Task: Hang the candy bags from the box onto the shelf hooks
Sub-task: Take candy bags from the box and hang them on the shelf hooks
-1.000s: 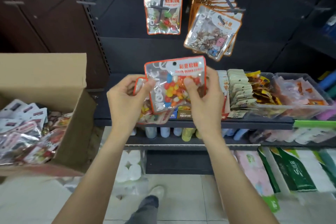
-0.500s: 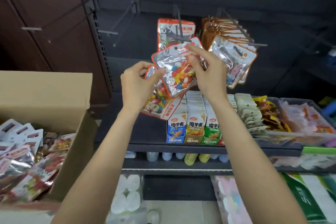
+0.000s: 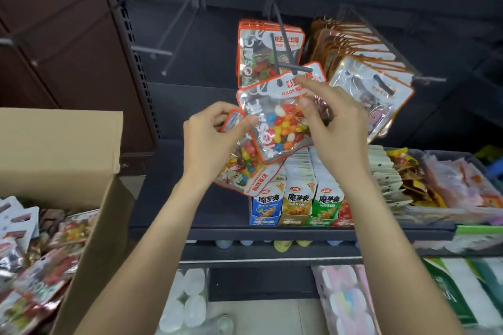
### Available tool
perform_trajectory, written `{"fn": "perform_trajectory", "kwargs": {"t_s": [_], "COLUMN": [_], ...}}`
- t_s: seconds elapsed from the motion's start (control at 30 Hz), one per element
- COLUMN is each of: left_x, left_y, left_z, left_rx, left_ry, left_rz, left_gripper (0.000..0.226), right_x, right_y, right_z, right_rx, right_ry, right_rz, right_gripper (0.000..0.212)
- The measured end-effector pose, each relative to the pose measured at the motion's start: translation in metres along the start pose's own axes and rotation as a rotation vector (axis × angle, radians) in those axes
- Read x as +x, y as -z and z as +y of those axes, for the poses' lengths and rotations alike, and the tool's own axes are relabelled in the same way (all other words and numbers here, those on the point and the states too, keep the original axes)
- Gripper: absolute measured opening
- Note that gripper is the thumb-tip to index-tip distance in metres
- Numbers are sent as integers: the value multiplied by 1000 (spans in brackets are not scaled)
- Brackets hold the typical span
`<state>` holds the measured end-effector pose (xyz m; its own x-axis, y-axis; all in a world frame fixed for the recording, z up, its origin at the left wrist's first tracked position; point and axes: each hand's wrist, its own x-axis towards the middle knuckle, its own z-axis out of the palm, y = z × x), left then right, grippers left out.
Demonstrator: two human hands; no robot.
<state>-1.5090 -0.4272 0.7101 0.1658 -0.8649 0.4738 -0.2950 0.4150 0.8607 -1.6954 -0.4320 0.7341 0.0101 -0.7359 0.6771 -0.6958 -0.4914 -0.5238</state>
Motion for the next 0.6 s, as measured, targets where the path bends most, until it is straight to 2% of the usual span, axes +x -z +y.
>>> {"fn": "perform_trajectory", "kwargs": {"t_s": [0.1,0.23,0.33,0.4,0.43,0.5,0.53,0.6], "left_x": [11,26,30,32,34,37,39,39], "left_y": [-2,-3,4,10,13,16,17,18], "left_z": [-6,-21,-31,-32,-31,-26,-24,-20], "left_rx": [-7,52,104,107,98,58,27,-54], "left_ry": [17,43,76,74,70,72,81,117], "left_rz": [20,29,73,88,88,81,78,75], "left_gripper": [13,5,9,9,10,11,11,9], "right_x": [6,36,67,80,83,83,81,79], "right_y": [-10,-33,-50,-56,-59,-62,-65,-66], "right_z": [-1,-2,-4,-4,-3,2,8,11], "right_rx": [-63,-287,-377,-343,-328,-475,-532,-560], "right_ry": [-14,-38,-110,-179,-259,-385,-385,-355], "right_rz": [40,76,-33,-130,-228,-493,-535,-504], "right_gripper": [29,32,38,27,22,20,26,36]}}
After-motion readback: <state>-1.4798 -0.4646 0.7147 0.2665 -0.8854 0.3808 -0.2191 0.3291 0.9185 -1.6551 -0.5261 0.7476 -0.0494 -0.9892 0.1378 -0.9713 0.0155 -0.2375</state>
